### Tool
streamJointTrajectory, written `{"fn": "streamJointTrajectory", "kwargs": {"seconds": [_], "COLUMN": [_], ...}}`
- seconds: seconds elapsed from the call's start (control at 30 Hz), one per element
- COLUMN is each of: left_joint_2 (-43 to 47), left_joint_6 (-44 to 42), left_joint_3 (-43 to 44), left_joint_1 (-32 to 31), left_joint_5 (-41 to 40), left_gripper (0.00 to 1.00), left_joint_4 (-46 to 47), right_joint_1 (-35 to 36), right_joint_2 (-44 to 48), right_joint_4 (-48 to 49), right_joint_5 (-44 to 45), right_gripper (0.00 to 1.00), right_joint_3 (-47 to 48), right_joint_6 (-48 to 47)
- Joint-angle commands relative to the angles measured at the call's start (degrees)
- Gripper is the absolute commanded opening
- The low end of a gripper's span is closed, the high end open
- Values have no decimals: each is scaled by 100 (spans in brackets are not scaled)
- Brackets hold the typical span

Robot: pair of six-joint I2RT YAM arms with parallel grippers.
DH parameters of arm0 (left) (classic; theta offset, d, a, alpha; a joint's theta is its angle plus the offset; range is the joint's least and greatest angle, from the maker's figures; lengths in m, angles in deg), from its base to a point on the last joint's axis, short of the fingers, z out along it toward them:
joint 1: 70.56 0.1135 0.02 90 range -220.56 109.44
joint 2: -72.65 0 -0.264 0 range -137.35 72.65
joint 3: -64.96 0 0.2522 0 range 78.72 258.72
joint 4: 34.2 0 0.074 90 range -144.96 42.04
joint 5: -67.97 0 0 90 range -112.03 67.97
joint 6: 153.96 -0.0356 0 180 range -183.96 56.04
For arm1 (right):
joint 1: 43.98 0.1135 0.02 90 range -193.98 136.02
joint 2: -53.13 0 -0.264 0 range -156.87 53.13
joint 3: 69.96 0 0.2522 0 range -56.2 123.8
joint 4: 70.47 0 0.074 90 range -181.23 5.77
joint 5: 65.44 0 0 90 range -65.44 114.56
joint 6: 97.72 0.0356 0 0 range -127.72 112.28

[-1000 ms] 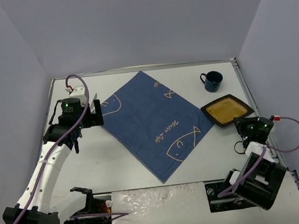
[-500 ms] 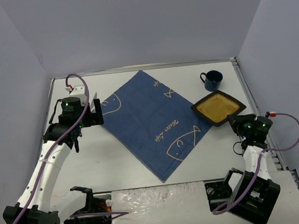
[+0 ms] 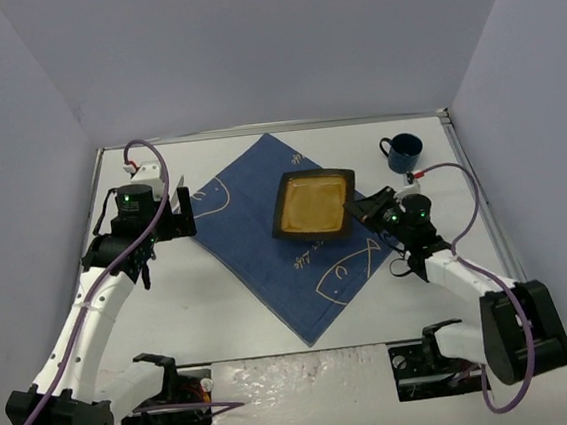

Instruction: Set the dinner table for one person

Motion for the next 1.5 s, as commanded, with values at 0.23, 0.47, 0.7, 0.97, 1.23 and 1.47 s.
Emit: {"fn": "streamJointTrajectory", "kwargs": {"seconds": [0.23, 0.47, 0.7, 0.97, 1.23, 1.47], "left_joint_2": [126, 146, -41, -950, -2102, -3330], "left_joint_6": [-29, -6, 180, 1198, 1865, 2026], "left_joint_3": [50, 20, -40, 403, 754, 1286], "left_joint_1": [23, 21, 12, -409, -852, -955], "left_joint_5": [-151, -119, 535, 1342, 1520, 1723], "left_gripper": [97, 97, 97, 97, 97, 93], "left_joint_4": [319, 349, 574, 861, 1499, 1648], "right_joint_1": [1385, 1441, 1115, 780, 488, 253], "right_joint_2": [-1823, -2161, -2377, -2795, -3301, -3715], "right_joint_4": [4090, 4314, 3866, 3324, 3084, 3189], "right_joint_5": [1926, 1795, 1096, 481, -120, -564], "right_gripper": [0, 0, 0, 0, 0, 0], "right_joint_3": [627, 790, 811, 765, 769, 736], "right_joint_6": [517, 518, 355, -40, -621, -930]}}
